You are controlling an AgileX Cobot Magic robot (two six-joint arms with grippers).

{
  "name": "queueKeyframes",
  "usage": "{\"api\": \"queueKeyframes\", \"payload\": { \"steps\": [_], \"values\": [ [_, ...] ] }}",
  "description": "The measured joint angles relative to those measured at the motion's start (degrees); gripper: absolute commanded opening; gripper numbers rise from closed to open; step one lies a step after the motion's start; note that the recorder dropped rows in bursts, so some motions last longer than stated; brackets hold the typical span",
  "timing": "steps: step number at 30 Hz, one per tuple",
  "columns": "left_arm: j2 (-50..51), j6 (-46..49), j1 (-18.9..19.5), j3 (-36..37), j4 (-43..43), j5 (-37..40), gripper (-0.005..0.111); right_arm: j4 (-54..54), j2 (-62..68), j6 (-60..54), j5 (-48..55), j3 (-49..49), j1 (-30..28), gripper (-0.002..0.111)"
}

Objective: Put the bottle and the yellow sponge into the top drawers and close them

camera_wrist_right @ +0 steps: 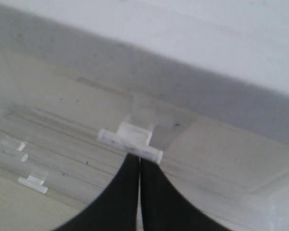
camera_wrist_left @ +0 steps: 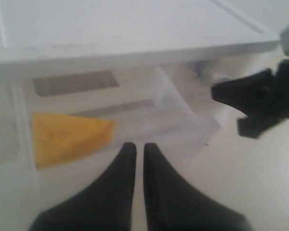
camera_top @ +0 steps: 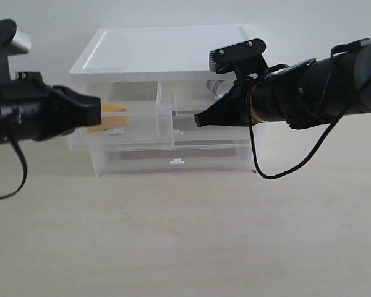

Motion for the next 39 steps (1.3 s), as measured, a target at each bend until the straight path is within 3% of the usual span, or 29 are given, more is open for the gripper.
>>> {"api": "queueKeyframes", "payload": {
  "steps": [6, 13, 18, 29, 39],
  "values": [
    [-0.89, 5.41, 0.00, 10.35, -5.80, -8.47, 0.004, 0.00, 0.00, -0.24, 0.00, 0.00, 0.00, 0.000],
    [7.86, 25.67, 0.00, 10.97, -27.37, -18.27, 0.004, 0.11, 0.00, 0.13, 0.00, 0.00, 0.00, 0.000],
    [15.07, 35.54, 0.00, 8.39, -35.90, -23.33, 0.004, 0.20, 0.00, 0.13, 0.00, 0.00, 0.00, 0.000],
    [22.61, 47.01, 0.45, -2.86, -40.08, -22.52, 0.004, 0.20, 0.00, -0.25, -0.11, 0.00, 0.00, 0.000],
    [28.04, 49.49, 5.78, -9.65, -40.22, -22.97, 0.004, 0.20, 0.00, -0.53, -0.40, 0.00, 0.00, 0.000]
  ]
}}
